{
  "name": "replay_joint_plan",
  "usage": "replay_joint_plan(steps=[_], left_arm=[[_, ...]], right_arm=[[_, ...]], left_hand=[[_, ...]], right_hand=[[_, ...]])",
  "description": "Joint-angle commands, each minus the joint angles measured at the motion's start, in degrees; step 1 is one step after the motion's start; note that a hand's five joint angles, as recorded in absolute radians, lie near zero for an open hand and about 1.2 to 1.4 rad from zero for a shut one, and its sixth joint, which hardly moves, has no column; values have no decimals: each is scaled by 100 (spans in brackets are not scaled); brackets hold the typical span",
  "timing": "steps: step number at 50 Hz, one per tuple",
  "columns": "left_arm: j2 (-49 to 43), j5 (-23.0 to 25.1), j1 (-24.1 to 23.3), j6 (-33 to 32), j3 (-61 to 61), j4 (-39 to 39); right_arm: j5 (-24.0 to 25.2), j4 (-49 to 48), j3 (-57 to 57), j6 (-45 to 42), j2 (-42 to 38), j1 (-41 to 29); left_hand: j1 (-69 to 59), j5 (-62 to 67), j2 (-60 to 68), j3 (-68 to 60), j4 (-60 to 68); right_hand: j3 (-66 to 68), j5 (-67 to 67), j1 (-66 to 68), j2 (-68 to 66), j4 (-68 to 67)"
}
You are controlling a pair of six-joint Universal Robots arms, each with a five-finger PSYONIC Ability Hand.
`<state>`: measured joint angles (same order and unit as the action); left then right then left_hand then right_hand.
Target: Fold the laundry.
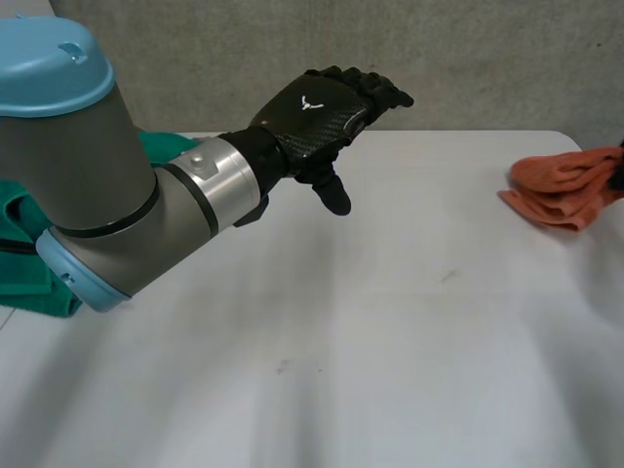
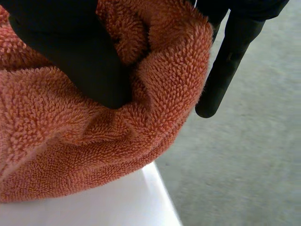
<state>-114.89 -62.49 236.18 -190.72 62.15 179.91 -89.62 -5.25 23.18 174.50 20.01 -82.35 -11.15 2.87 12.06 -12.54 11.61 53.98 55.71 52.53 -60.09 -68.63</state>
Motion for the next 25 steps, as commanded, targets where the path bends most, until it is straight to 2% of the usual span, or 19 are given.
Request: replay_joint_plan(steps=[1, 9, 10, 12, 16, 19, 23, 25], left_arm=[[-33, 0, 16, -9, 8, 17], [-33, 9, -2, -9, -10, 18], [-33, 9, -2, -9, -10, 18], [-33, 9, -10, 0, -10, 0], [-24, 9, -72, 8, -10, 0], [-15, 9, -124, 8, -1, 0], [2, 9, -160, 17, 17, 0], [20, 9, -160, 17, 17, 0]], right_arm=[[-249, 130, -675, -4, -463, 97], [-284, 480, -596, -4, -437, 70], [-275, 551, -570, -4, -411, 70], [-249, 700, -508, -4, -332, 70], [-144, 973, -52, -39, 107, 79], [-161, 983, 721, -223, 704, 123], [-283, 720, 1644, -1021, 1469, 228], [-564, 386, 2066, -1689, 1856, 229]], left_hand=[[-193, 20, 101, -54, 146], [-176, 4, 85, -37, 129], [-193, 20, 101, -53, 146], [-193, 20, 101, -53, 146], [-176, 4, 84, -37, 129], [-176, 4, 84, -37, 129], [-176, 4, 84, -37, 129], [-176, 4, 84, -37, 129]], right_hand=[[2602, 1429, 2747, -1991, -1137], [2602, 1429, 2747, -1991, -1137], [1259, 86, 1404, -648, 206], [-4398, -5571, -4253, 5009, 5863], [-4398, -5571, -4253, 5009, 5863], [-4398, -5571, -4253, 5009, 5863], [-4398, -5571, -4253, 5009, 5863], [-4398, -5571, -4253, 5009, 5863]])
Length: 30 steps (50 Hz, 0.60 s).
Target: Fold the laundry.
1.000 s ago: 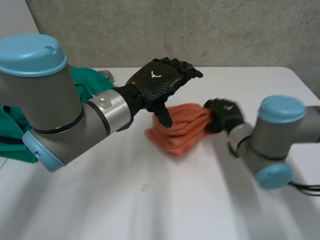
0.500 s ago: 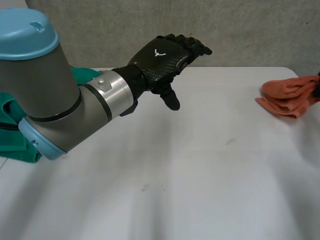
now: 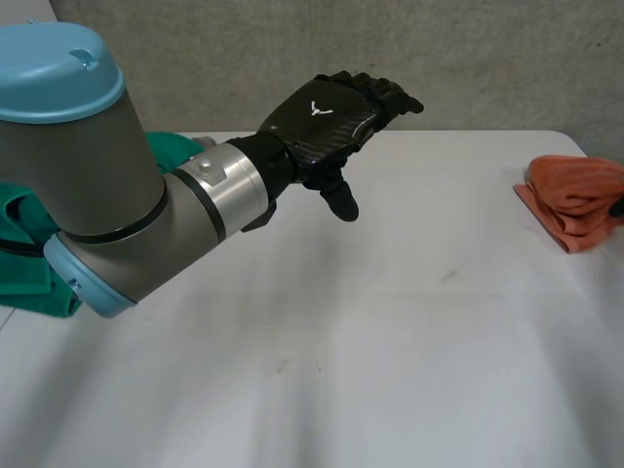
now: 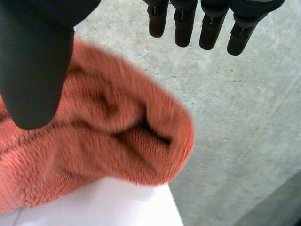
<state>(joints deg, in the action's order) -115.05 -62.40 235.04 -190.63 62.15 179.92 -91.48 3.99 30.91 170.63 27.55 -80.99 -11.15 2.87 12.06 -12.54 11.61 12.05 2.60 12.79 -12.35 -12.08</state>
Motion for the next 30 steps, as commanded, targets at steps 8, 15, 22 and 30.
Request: replay_joint_plan(steps=[8, 15, 22, 30], left_arm=[[167, -27, -46, 0, -10, 16], [580, -597, 200, -35, -80, 87], [721, -1573, 1736, -333, -98, 34], [-675, -1794, 2968, -2494, -290, 200]], right_arm=[[-722, -2313, 2576, -2666, 2552, -65], [858, -3922, 4369, -2710, 3660, -891], [2116, -3469, 5871, -2763, 4258, -1585], [2108, -1350, 6120, -2772, 4171, -2113]], left_hand=[[-193, 20, 101, -54, 146], [-210, 37, 118, -70, 163], [-378, 205, 286, -238, 331], [-395, 222, 303, -255, 348]], right_hand=[[-205, -260, -279, 235, 208], [-205, -260, -279, 235, 208], [-205, -260, -279, 235, 208], [-205, -260, -279, 235, 208]])
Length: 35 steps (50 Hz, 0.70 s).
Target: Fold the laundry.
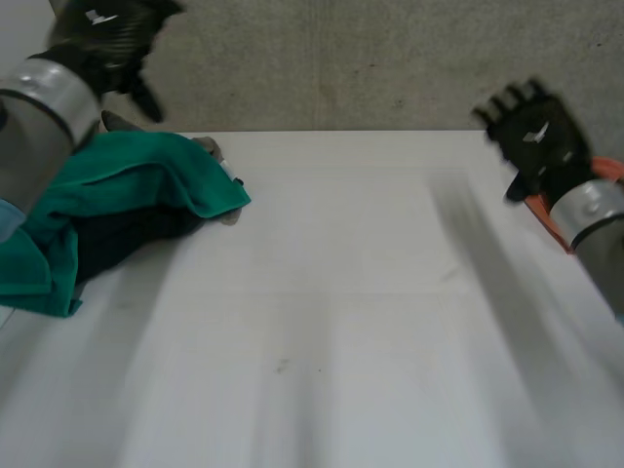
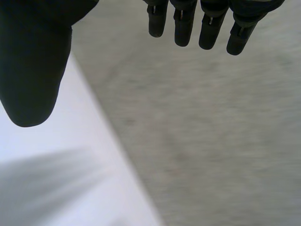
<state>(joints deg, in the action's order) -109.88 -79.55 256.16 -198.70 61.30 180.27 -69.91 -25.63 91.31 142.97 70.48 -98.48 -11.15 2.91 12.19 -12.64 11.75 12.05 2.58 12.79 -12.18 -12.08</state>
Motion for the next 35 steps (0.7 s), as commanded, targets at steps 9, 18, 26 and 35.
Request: replay_joint_plan(steps=[9, 18, 26, 35], left_arm=[[-3100, 220, 1498, -2542, -1014, 1299], [-3532, 695, 1534, -2384, -1208, 1511], [-1848, 19, 876, -1340, -787, 1572], [8, 27, -345, 751, 4, 1590]], right_arm=[[-23, 1877, 177, -23, -140, -445], [-32, 1860, 361, -23, -131, -357], [-32, 1860, 335, -15, -70, -330], [-49, 1842, 361, 73, 167, -321]], left_hand=[[-394, 219, 290, -245, 335], [-6870, 6695, 6766, -6721, 6811], [-6885, 6709, 6781, -6736, 6825], [-6885, 6709, 6781, -6736, 6825]], right_hand=[[-205, -258, -279, 218, 208], [-205, -258, -279, 218, 208], [-205, -258, -279, 218, 208], [-205, -258, -279, 218, 208]])
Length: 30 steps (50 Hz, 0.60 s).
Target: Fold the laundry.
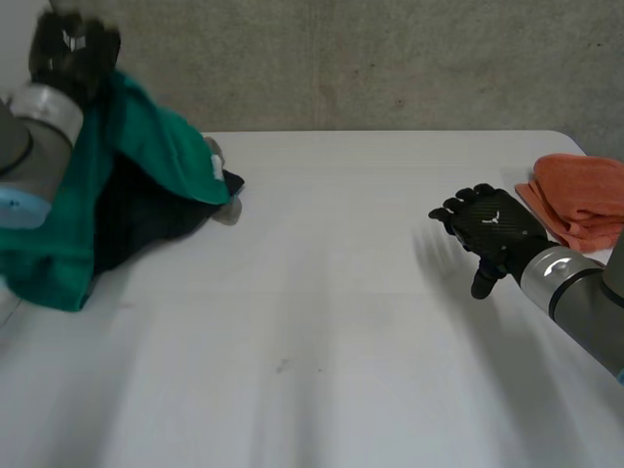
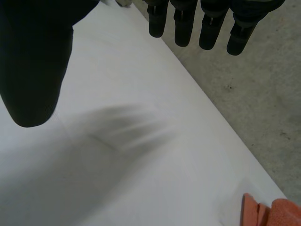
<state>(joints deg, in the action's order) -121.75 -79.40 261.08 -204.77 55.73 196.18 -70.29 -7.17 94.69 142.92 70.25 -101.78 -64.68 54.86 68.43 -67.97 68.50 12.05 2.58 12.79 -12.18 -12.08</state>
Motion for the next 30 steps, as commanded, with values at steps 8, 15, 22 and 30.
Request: replay_joint_plan(steps=[8, 15, 22, 30], left_arm=[[1330, -14, -1770, 1984, 860, 8], [137, -40, -2156, 1967, 650, -88], [-735, -49, -2342, 1941, 561, -413], [-693, -154, -2404, 1800, 632, -686]], right_arm=[[-20, -3, 59, 280, 436, 307], [-29, -3, -12, 869, 533, 641], [-72, 58, 6, 1089, 533, 817], [-564, 84, 23, 1203, 568, 791]], left_hand=[[-1532, 1514, 1157, -1203, 1150], [-1532, 1514, 1157, -1203, 1150], [1629, -1647, -2003, 1957, -2010], [5111, -5129, -5485, 5439, -5492]], right_hand=[[-205, -258, -279, 218, 208], [-205, -258, -279, 218, 208], [-205, -258, -279, 218, 208], [-205, -258, -279, 218, 208]])
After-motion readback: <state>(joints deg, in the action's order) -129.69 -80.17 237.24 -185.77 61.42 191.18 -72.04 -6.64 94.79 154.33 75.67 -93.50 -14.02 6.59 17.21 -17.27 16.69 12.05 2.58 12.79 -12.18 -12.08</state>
